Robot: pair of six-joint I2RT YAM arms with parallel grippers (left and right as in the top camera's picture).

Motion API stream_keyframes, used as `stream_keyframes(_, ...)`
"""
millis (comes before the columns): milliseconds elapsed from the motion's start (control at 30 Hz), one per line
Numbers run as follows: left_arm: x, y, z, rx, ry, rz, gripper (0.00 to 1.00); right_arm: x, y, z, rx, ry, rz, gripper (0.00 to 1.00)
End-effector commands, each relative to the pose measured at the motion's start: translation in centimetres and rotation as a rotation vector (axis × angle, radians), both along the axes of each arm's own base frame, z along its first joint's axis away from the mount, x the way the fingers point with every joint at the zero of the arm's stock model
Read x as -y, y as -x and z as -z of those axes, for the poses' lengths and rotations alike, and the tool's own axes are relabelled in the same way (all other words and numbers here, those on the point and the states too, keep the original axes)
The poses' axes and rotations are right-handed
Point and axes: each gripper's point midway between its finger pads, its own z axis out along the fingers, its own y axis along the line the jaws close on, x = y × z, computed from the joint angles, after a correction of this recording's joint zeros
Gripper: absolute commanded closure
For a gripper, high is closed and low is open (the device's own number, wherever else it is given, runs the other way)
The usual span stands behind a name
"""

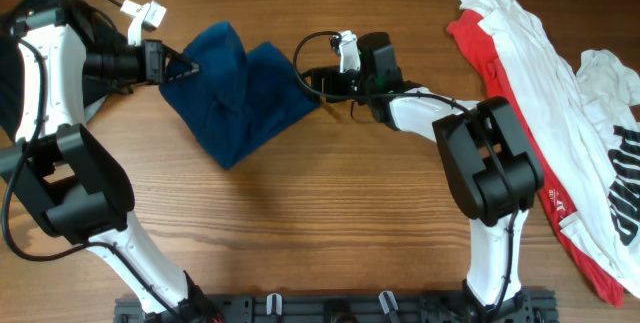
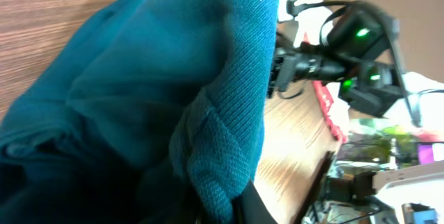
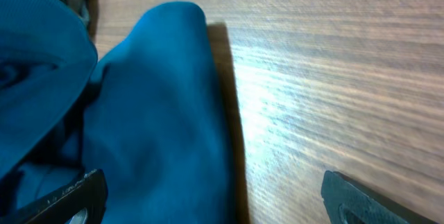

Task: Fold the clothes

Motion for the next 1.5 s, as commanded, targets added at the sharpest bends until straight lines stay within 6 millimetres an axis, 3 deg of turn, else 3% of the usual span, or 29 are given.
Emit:
stream_keyframes(0,-1.0,0.0,-0.2,0.046,-0.114,0.019,0.96,1.2,0.3,-1.6,0.028,0.047,0.017,0.0)
stream_keyframes(233,-2.2,-0.6,1.1,0.062,-0.206,0.021,0.87,3.1,1.4,-6.2,0.075,0.15,0.032,0.0)
stream_keyframes(467,-3.6,-2.8,1.5,0.086,-0.268,-0.067,0.74,4.8,4.1,-9.4,0.071,0.23,0.008,0.0)
stream_keyframes(567,-3.7,-3.0,1.5,0.095,-0.27,-0.068,0.54,5.7,4.8,-10.1,0.055,0.258,0.029,0.0)
stream_keyframes(767,-3.5,-3.0,1.3,0.086,-0.251,-0.08,0.62,5.9,5.0,-8.7,0.035,0.291,0.012,0.0)
stream_keyframes(800,-3.4,-3.0,1.3,0.087,-0.246,-0.079,0.62,5.4,5.0,-8.6,0.052,0.288,-0.022,0.03)
stream_keyframes(833,-3.3,-3.1,1.2,0.088,-0.242,-0.077,0.62,5.0,5.0,-8.3,0.057,0.28,-0.046,0.13)
stream_keyframes(900,-3.1,-3.1,1.2,0.089,-0.243,-0.074,0.63,4.4,4.8,-8.0,0.061,0.263,-0.062,0.46)
stream_keyframes(967,-2.8,-3.1,1.2,0.089,-0.242,-0.068,0.63,4.0,4.2,-7.7,0.071,0.249,-0.045,0.87)
stream_keyframes(1000,-2.8,-3.1,1.2,0.089,-0.242,-0.065,0.63,3.9,3.8,-7.7,0.08,0.242,-0.039,0.96)
stream_keyframes(1167,-1.7,-3.1,1.2,0.092,-0.242,-0.042,0.63,0.8,2.1,-7.8,0.202,0.188,-0.063,0.96)
stream_keyframes(1200,-1.2,-3.1,1.2,0.093,-0.241,-0.03,0.63,-0.5,1.9,-7.1,0.223,0.173,-0.077,0.96)
stream_keyframes(1467,-0.1,-3.0,1.2,0.092,-0.239,-0.006,0.65,-3.9,2.2,-0.9,0.147,0.116,-0.086,0.96)
